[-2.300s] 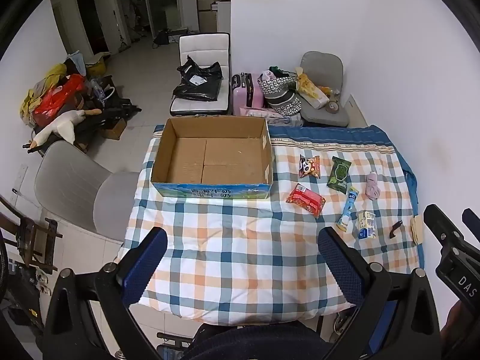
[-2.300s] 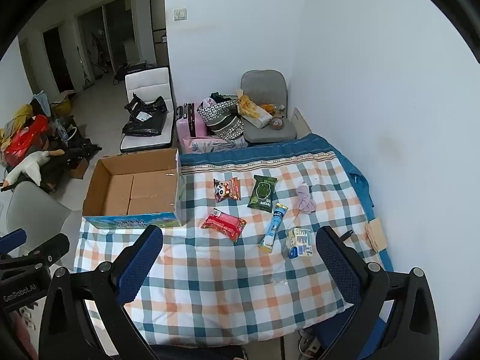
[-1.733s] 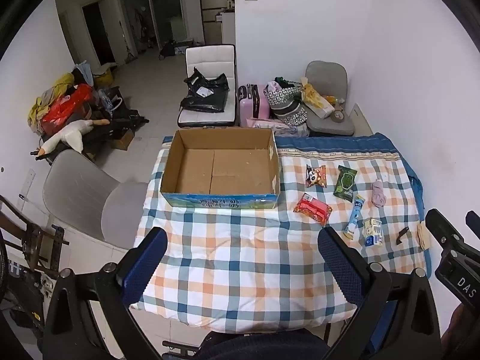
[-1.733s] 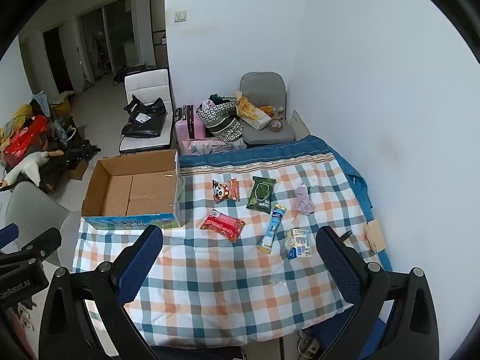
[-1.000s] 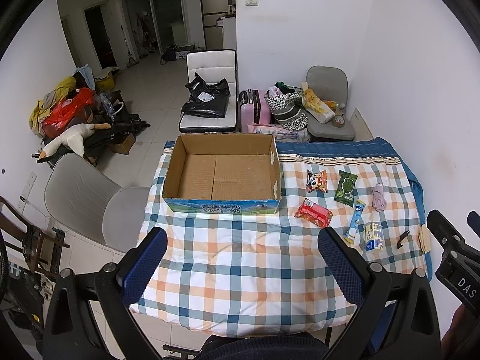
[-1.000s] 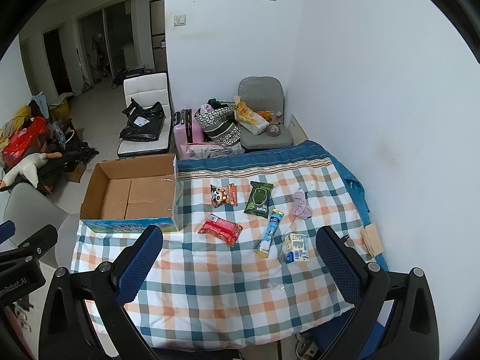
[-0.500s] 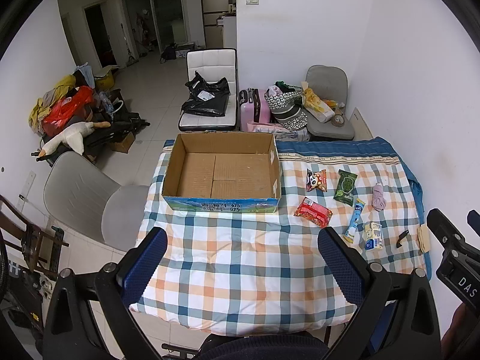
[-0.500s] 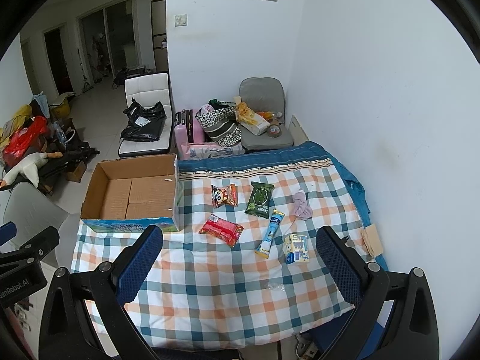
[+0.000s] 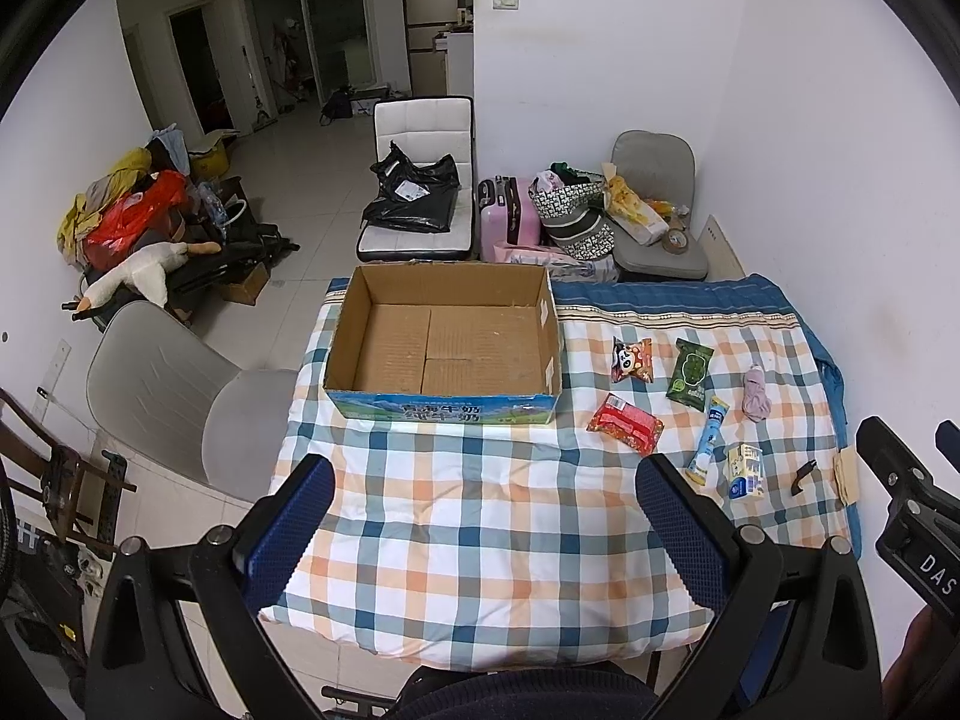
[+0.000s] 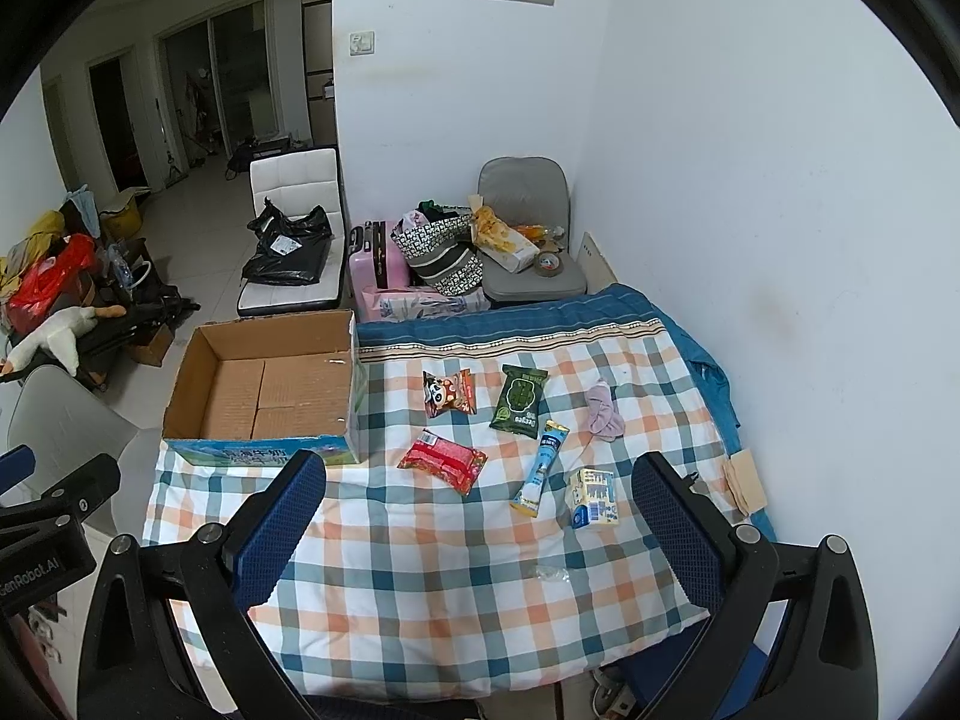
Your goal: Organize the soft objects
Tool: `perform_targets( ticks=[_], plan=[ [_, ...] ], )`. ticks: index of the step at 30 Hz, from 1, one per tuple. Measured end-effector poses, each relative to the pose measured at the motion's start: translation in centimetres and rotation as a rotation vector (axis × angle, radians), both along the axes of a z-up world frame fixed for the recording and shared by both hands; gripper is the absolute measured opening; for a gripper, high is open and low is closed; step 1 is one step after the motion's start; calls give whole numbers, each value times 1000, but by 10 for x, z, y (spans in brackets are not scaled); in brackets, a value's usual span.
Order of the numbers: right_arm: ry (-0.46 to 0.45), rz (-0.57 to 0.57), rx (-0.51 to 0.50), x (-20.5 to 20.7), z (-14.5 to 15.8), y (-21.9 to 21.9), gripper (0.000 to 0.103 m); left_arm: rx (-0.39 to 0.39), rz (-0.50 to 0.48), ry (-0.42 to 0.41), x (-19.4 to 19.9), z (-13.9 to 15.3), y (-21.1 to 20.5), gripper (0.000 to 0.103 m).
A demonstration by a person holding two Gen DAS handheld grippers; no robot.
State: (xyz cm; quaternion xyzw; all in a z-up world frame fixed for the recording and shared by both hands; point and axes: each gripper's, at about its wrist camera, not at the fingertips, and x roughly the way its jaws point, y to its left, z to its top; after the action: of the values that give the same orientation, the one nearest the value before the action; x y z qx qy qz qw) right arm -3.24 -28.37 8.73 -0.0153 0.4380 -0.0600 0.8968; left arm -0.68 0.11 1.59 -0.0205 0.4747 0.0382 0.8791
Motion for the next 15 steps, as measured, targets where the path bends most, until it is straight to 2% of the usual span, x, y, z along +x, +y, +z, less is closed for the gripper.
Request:
perform_targets(
  ticks=[15],
  plan=[
    [-3, 1, 0, 0, 1, 1, 103, -2, 2, -3, -2, 1, 2, 103]
  ],
)
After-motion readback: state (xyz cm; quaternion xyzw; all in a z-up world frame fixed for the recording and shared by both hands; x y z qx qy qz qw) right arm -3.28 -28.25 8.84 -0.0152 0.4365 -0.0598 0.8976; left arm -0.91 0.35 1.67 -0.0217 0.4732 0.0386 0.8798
